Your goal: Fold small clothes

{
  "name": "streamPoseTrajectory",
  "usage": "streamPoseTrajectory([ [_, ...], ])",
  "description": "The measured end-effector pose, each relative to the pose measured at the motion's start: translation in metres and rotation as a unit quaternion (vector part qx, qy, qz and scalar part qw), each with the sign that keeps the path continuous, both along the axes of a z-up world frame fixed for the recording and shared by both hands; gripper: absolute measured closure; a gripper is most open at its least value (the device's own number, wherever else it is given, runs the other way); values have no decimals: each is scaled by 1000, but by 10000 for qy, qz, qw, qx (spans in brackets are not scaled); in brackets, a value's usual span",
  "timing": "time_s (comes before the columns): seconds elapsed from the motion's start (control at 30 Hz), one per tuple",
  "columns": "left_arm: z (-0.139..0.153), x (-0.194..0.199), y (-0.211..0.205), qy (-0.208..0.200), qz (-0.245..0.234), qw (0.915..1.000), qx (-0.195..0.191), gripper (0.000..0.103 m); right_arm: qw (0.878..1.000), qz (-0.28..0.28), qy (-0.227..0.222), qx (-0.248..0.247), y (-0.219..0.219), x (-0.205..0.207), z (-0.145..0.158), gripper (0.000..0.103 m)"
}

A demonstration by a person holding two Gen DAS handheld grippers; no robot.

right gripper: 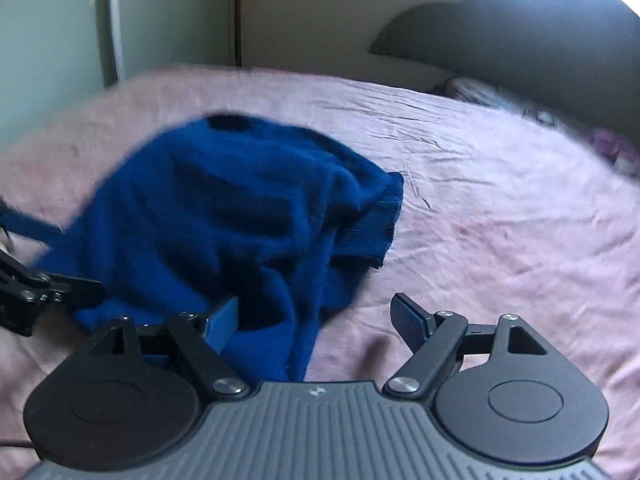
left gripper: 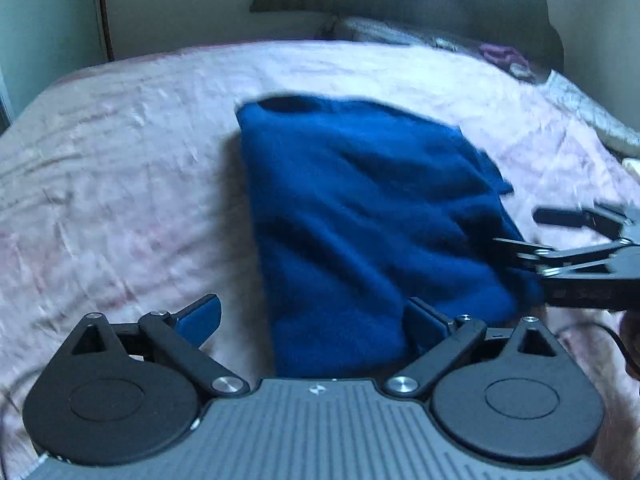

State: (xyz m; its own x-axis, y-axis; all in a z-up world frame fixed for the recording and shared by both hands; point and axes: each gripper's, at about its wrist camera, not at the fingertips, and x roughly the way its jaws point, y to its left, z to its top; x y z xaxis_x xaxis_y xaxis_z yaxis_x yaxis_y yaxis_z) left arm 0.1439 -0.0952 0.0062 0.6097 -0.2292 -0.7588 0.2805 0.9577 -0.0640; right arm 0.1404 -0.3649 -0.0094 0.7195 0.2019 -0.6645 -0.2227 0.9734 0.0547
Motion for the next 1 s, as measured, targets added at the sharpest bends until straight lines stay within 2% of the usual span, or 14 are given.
streamPoseTrajectory([
  [0.03, 3, 6, 3, -38, 36, 10000, -29, 4, 9994, -84, 1, 337, -10, 1, 4, 21],
  [0.1, 8, 22, 9, -55, 53, 9998, -158, 3, 9943, -323, 18, 1015, -30, 13, 6, 11],
  [0.27, -2, 68, 20, 274, -46, 9982, -531, 4, 9738, -488, 515, 2161, -57, 41, -15, 10],
  [0.33, -11, 85, 26, 437, -56, 9949, -912, 3, 9663, -424, 523, 2484, -58, 47, -18, 10],
  [0.4, -18, 99, 29, 614, -42, 9912, -1168, 3, 9604, -230, 522, 2728, -55, 56, -20, 10],
  [0.47, -21, 108, 28, 610, -77, 9882, -1401, 3, 9568, -94, 562, 2852, -48, 68, -23, 10],
  [0.6, -21, 117, 20, 474, -194, 9866, -1548, 4, 9600, 15, 474, 2761, -29, 84, -22, 9],
  [0.67, -23, 120, 13, 424, -204, 9887, -1424, 6, 9571, -26, 467, 2858, -25, 91, -23, 10],
  [0.73, -23, 117, 4, 283, -159, 9927, -1162, 14, 9571, -53, 422, 2867, -20, 95, -25, 11],
  [0.77, -22, 115, 0, 214, -167, 9941, -1048, 19, 9593, -69, 383, 2796, -17, 95, -26, 16],
  [0.8, -22, 113, -3, 173, -181, 9950, -967, 24, 9634, -120, 347, 2657, -15, 94, -27, 31],
  [0.83, -20, 110, -6, 131, -203, 9958, -885, 26, 9674, -174, 320, 2507, -14, 92, -26, 37],
  [0.9, -16, 103, -12, 15, -267, 9970, -727, 35, 9645, -223, 341, 2608, -20, 87, -26, 53],
  [1.0, -11, 96, -21, -145, -340, 9985, -409, 44, 9558, -351, 403, 2892, -28, 83, -30, 61],
])
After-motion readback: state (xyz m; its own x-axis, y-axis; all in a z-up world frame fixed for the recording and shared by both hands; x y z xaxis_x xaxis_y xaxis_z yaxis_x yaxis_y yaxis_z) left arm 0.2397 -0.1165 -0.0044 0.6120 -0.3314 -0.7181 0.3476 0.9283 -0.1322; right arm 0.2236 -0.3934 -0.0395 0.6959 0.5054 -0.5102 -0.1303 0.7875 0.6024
